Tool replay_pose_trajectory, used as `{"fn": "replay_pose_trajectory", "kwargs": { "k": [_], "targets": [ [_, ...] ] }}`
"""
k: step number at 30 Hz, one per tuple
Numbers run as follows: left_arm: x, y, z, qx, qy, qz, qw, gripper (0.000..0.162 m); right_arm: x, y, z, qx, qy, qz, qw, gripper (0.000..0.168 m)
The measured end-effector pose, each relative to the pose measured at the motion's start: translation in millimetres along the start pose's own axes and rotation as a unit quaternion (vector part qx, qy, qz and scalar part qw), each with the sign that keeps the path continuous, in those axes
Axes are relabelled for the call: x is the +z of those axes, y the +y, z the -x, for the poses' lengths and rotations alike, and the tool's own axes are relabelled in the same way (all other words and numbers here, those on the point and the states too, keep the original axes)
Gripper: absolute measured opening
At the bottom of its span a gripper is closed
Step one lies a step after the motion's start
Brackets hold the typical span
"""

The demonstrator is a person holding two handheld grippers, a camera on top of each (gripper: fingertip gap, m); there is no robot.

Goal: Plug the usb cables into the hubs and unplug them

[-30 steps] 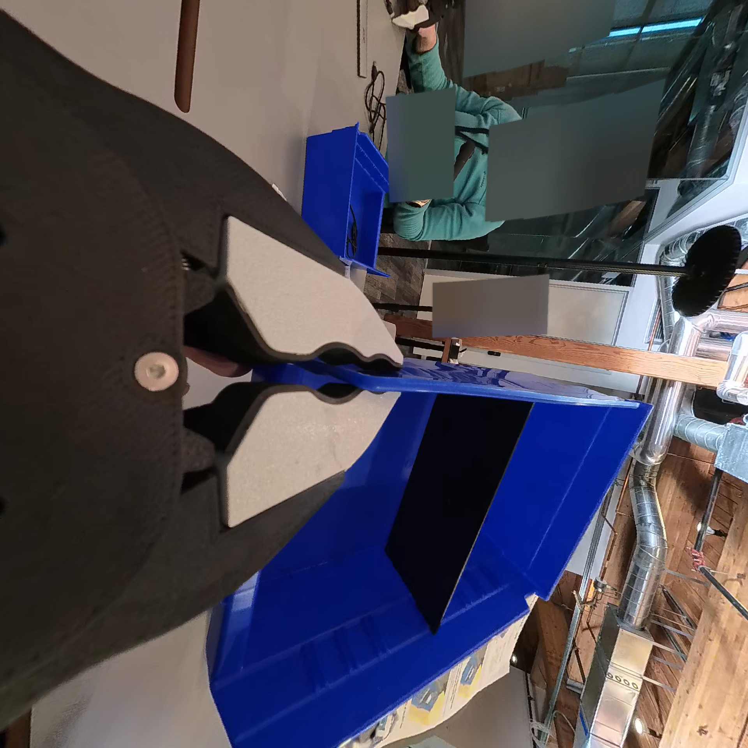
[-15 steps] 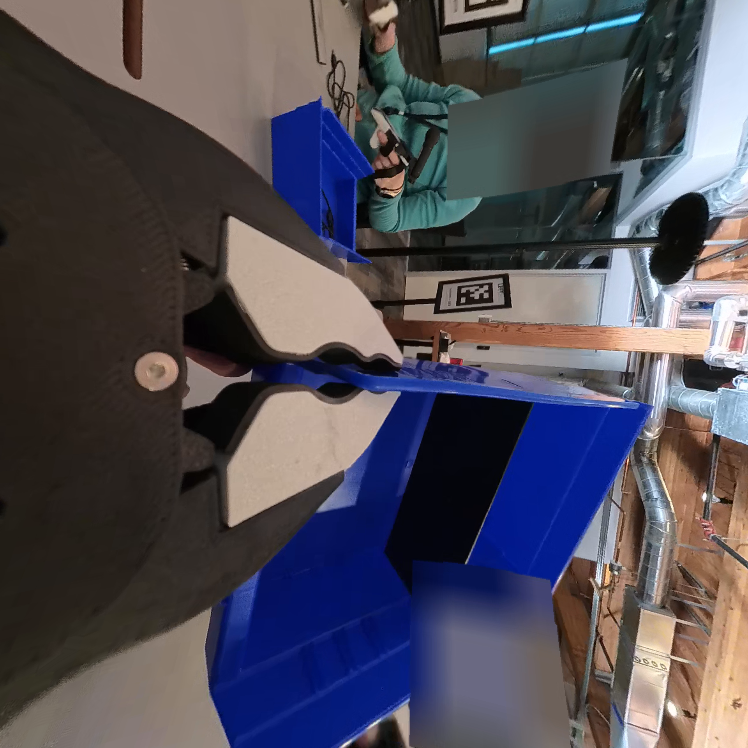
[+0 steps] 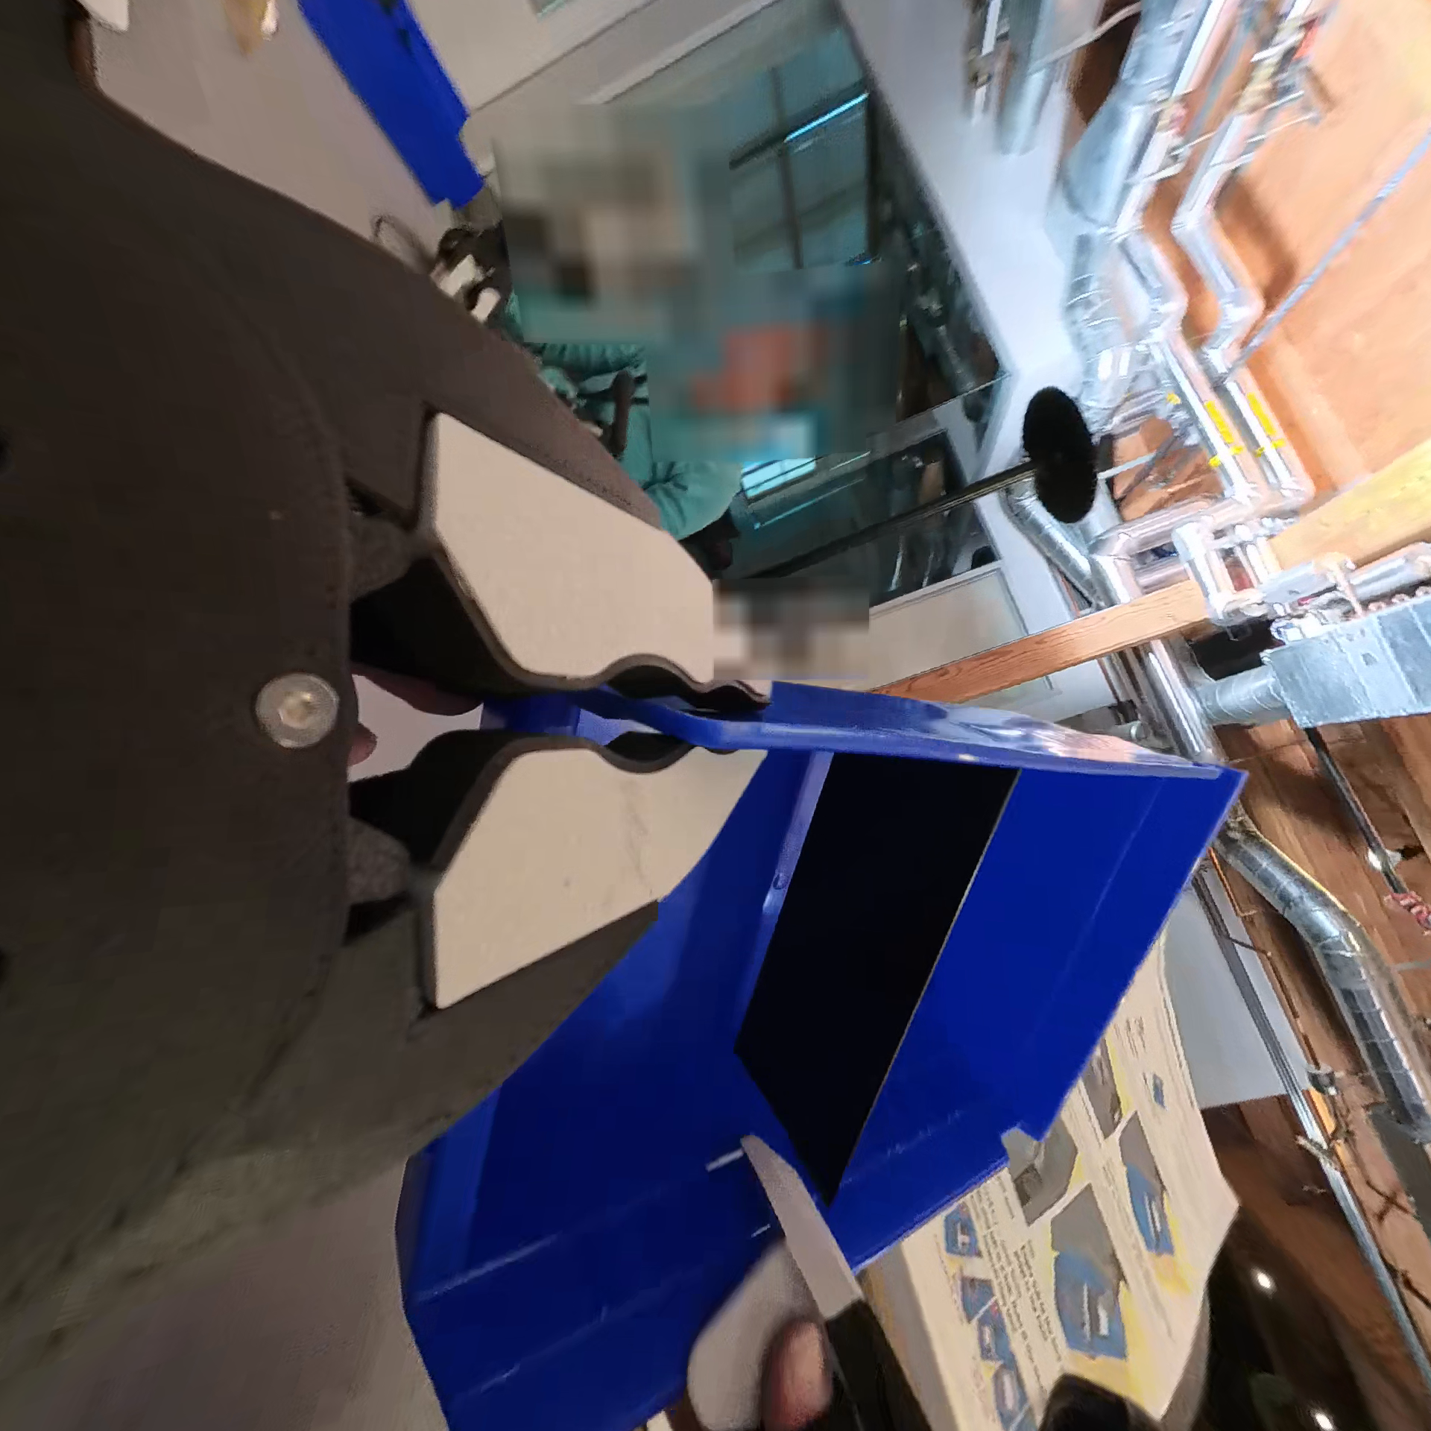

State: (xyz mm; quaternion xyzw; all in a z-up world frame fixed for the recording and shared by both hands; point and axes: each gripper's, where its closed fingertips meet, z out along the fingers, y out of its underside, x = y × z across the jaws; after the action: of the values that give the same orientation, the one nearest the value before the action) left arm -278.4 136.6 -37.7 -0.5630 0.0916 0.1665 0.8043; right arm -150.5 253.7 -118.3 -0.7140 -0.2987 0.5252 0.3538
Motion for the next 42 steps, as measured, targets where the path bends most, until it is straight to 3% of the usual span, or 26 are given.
{"fn": "replay_pose_trajectory", "kwargs": {
  "k": [6,11,15,21,23,29,36,39,42],
  "targets": [
    [-13,-32,-55,0.099,0.010,-0.061,0.993,0.008,-16,3,-29,0.017,0.017,-0.024,0.999,0.005],
    [-25,-48,-86,0.134,0.029,-0.099,0.986,0.016,-37,-10,-26,0.004,0.004,-0.036,0.999,0.004],
    [-42,-64,-119,0.186,0.085,-0.148,0.968,0.027,-75,-38,-14,-0.035,0.001,-0.063,0.997,0.005],
    [-52,-69,-176,0.133,0.225,-0.161,0.952,0.037,-162,-88,-5,-0.107,0.052,-0.101,0.988,0.004],
    [-56,-71,-192,0.113,0.254,-0.173,0.945,0.028,-192,-96,-12,-0.119,0.083,-0.105,0.984,0.004],
    [-35,-63,-175,0.095,0.250,-0.160,0.950,0.013,-318,-108,-56,-0.147,0.224,-0.080,0.960,0.004],
    [9,-14,-145,0.093,0.235,-0.091,0.963,0.003,-473,-103,-138,-0.073,0.387,-0.017,0.919,0.004],
    [23,7,-142,0.078,0.230,-0.074,0.967,0.003,-518,-95,-177,-0.015,0.426,0.006,0.904,0.005],
    [32,22,-145,0.071,0.233,-0.057,0.968,0.001,-540,-78,-219,0.057,0.438,0.027,0.897,0.005]
  ]
}}
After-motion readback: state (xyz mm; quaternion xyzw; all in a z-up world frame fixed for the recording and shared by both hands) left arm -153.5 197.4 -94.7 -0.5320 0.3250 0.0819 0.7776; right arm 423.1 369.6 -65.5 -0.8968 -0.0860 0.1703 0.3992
